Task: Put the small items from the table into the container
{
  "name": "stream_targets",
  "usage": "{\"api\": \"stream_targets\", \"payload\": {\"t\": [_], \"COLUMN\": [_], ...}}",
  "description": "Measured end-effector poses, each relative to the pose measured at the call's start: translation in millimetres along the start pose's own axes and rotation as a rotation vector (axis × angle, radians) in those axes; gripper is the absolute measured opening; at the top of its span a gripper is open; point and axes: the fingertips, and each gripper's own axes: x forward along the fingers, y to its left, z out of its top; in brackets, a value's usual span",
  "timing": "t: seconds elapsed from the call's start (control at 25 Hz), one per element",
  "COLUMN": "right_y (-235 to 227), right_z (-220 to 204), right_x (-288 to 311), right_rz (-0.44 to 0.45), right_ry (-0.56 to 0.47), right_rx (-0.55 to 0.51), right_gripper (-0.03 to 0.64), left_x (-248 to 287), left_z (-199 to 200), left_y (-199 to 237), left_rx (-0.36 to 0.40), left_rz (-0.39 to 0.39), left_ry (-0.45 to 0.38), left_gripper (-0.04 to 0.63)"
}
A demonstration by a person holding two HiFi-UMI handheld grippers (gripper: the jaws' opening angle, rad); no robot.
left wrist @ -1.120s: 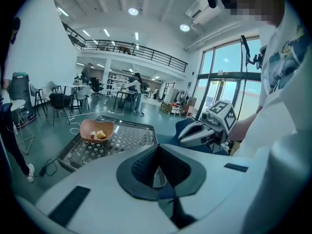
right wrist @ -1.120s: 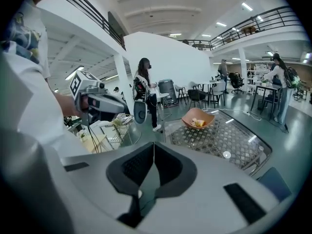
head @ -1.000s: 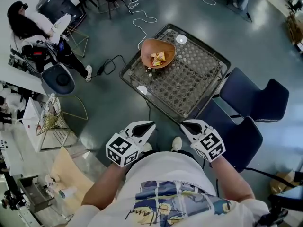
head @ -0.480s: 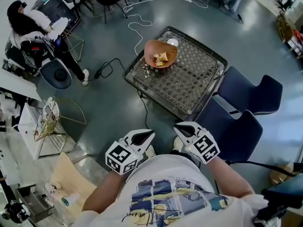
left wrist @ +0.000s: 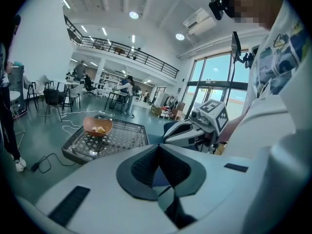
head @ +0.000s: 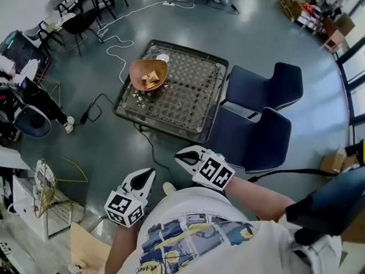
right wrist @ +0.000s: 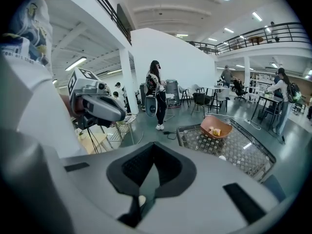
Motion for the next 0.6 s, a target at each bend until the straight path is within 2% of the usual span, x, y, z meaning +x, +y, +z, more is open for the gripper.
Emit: {"api": "stream_targets", "payload": {"t": [0.2, 0.6], "right_y": [17, 19], "right_z": [-7, 11], "right_x": [-6, -4], "right_rz": [-0.007, -0.016], "right_ry": [0.005, 0.029], "right_rx": [0.001, 0.008], "right_gripper": [0.009, 0.009], "left_x": [-2, -11], "left_z": [-10, 6], "left_y": [-13, -4], "left_rx": [0.005, -0.001], "left_rz": [-0.024, -0.028], "left_ry": [0.0, -0.006], "left_gripper": [0.009, 0.009]}}
